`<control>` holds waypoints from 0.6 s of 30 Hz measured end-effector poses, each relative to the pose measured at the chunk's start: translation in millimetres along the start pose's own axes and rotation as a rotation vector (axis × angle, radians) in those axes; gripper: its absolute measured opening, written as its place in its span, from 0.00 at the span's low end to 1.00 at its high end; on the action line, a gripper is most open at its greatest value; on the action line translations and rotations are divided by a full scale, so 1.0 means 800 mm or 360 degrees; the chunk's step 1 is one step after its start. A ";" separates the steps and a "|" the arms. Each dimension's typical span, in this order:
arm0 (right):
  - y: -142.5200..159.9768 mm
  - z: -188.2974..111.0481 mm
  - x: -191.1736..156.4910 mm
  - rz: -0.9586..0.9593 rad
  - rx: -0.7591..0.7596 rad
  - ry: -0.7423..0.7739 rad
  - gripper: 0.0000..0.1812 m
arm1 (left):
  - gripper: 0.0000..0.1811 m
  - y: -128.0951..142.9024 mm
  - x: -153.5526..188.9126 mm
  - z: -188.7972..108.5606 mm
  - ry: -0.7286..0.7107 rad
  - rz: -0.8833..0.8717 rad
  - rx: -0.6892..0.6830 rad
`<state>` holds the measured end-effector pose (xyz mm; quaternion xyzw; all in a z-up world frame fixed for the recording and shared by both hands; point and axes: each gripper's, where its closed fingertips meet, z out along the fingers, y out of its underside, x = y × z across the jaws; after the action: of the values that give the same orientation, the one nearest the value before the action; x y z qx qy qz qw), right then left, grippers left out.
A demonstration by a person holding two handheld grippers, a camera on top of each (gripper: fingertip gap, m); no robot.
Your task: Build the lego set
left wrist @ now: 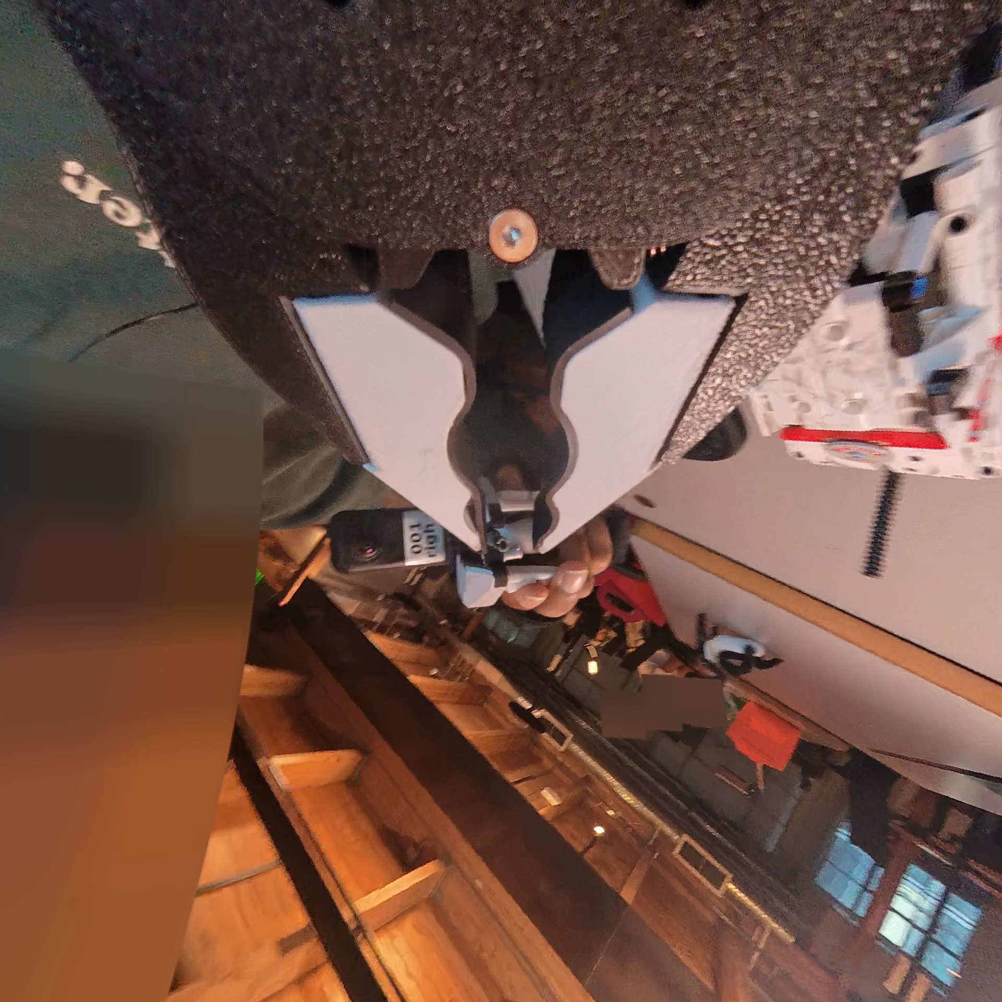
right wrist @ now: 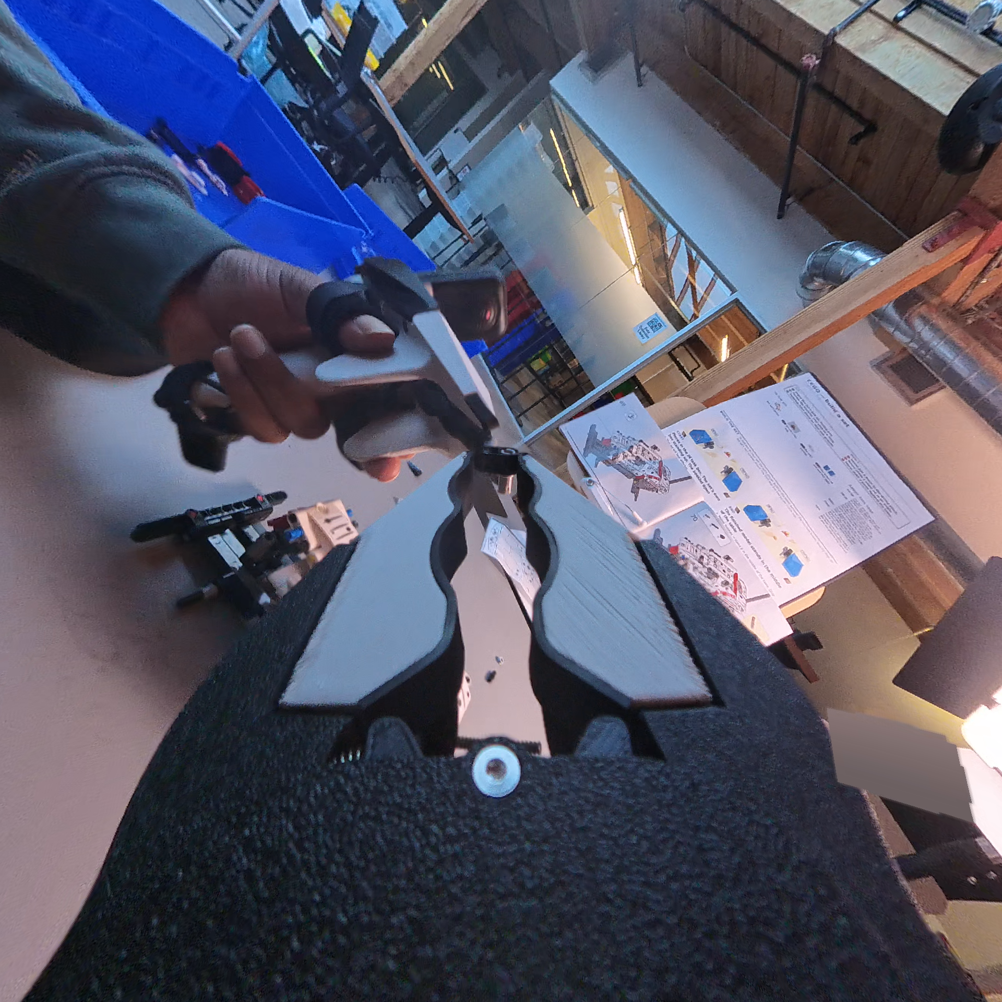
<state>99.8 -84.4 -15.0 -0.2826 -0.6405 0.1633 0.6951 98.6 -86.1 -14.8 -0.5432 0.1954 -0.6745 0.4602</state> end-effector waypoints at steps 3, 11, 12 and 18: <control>0.030 -0.011 0.005 -0.0030 -0.0165 -0.0100 0.08 | 0.19 -0.003 -0.046 -0.029 -0.0520 0.0404 -0.0296; 0.117 -0.022 -0.066 -0.0414 -0.0464 -0.0250 0.08 | 0.44 0.070 -0.129 -0.062 -0.1079 0.0601 -0.0965; 0.116 -0.020 -0.067 -0.0426 -0.0461 -0.0233 0.08 | 0.46 0.075 -0.135 -0.062 -0.1113 0.0623 -0.1007; 0.126 -0.010 -0.071 -0.0522 -0.0507 -0.0210 0.08 | 0.41 0.087 -0.152 -0.056 -0.1160 0.0631 -0.1078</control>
<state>114.2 -40.2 -121.4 -0.2696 -0.7396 -0.0367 0.6157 84.5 -29.9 -149.9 -0.8130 0.3287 -0.2414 0.4156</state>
